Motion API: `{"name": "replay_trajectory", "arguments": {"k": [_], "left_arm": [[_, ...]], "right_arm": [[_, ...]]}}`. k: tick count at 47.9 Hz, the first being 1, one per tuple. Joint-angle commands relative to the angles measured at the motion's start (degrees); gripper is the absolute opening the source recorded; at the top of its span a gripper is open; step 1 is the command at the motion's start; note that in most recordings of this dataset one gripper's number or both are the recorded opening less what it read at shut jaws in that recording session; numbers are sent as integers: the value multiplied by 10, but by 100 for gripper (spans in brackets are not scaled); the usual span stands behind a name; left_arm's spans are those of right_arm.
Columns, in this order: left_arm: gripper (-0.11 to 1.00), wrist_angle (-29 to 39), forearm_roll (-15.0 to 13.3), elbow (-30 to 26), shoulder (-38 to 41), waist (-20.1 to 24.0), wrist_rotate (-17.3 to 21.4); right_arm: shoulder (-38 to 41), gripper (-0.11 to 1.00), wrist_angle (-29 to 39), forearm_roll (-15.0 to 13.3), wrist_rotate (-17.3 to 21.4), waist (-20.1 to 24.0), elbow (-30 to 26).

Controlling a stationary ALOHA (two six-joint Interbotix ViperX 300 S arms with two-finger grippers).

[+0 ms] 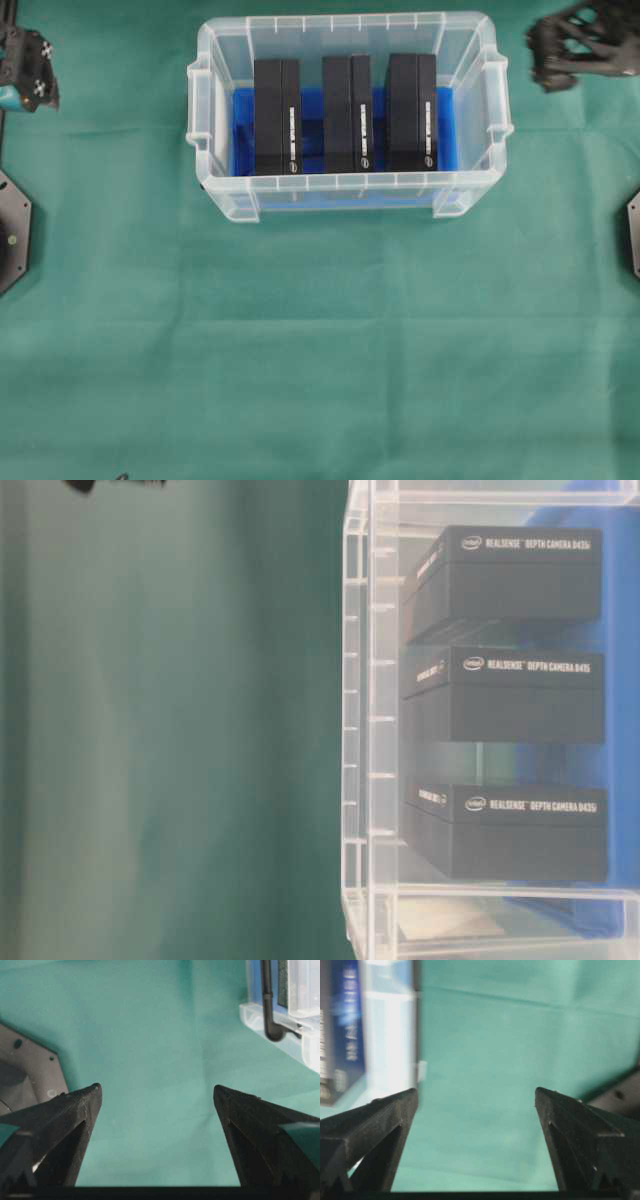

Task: Take out the box from the case.
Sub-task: 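Open the right gripper and move it over the middle black box, then lower the open right gripper around the middle black box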

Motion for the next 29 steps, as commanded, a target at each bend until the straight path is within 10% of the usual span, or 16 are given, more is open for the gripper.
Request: {"name": "replay_trajectory", "arguments": {"k": [1,29], "left_arm": [[98,0,-1,-16,6,-2,2],[98,1,-1,-18,9,-2,2]], "right_arm": [[33,95,-11,0,5,18,-42],[239,95,-22,0,23,79,-261]]}}
